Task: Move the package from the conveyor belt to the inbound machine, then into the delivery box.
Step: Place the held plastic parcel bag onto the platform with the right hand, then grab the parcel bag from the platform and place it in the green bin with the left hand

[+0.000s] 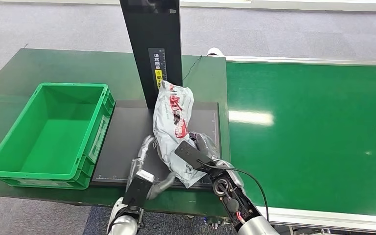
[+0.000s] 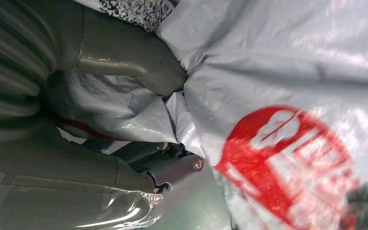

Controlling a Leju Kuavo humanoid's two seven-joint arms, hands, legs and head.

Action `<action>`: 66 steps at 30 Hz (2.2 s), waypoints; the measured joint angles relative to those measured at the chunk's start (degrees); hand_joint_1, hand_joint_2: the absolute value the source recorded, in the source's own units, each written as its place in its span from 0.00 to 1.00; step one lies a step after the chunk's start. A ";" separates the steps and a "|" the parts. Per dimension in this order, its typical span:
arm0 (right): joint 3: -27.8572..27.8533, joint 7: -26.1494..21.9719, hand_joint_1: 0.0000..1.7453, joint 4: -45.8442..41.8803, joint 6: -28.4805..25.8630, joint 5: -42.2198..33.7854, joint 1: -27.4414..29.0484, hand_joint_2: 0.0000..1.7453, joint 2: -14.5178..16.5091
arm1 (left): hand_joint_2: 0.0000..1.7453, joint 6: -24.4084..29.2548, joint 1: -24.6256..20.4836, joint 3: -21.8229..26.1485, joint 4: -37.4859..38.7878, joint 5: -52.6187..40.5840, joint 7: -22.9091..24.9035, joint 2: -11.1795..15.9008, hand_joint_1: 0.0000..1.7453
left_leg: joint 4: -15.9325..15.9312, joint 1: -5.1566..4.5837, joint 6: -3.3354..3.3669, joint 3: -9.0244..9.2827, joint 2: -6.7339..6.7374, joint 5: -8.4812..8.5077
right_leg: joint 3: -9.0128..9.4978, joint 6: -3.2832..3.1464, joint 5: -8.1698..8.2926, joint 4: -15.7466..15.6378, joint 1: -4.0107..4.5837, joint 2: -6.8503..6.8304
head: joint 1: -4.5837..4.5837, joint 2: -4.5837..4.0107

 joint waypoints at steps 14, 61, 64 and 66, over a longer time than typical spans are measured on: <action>0.30 -4.01 0.00 3.03 0.06 -1.53 0.02 1.00 1.08 | 1.00 18.82 3.38 5.84 -9.93 -4.97 -0.44 0.21 0.00 | 0.00 0.00 0.00 0.00 0.01 0.00 | -0.02 0.00 0.00 0.00 0.00 0.00 | 0.00 0.00; -8.03 -21.69 0.00 -46.78 -15.84 -30.55 24.62 1.00 2.76 | 1.00 3.28 -29.54 -5.70 38.34 -52.89 31.89 -0.82 0.06 | -0.04 -0.01 -0.02 0.42 0.04 -0.04 | 0.49 -0.03 -0.02 -0.01 0.00 0.00 | 0.01 0.00; -8.25 -21.69 0.00 -46.78 -15.70 -30.59 24.58 1.00 2.76 | 1.00 2.56 -30.01 -6.47 39.27 -54.30 32.57 -0.55 0.76 | -0.05 -0.01 -0.02 0.64 0.04 -0.05 | 0.71 -0.03 -0.02 -0.02 0.00 0.00 | 0.00 0.00; -8.39 -21.69 0.00 -46.78 -15.69 -30.59 24.58 1.00 2.74 | 1.00 2.14 -29.98 -6.76 39.68 -54.45 32.49 -0.43 1.00 | -0.05 0.00 -0.02 0.73 0.03 -0.03 | 0.77 -0.04 -0.01 -0.02 0.00 0.00 | 0.01 0.00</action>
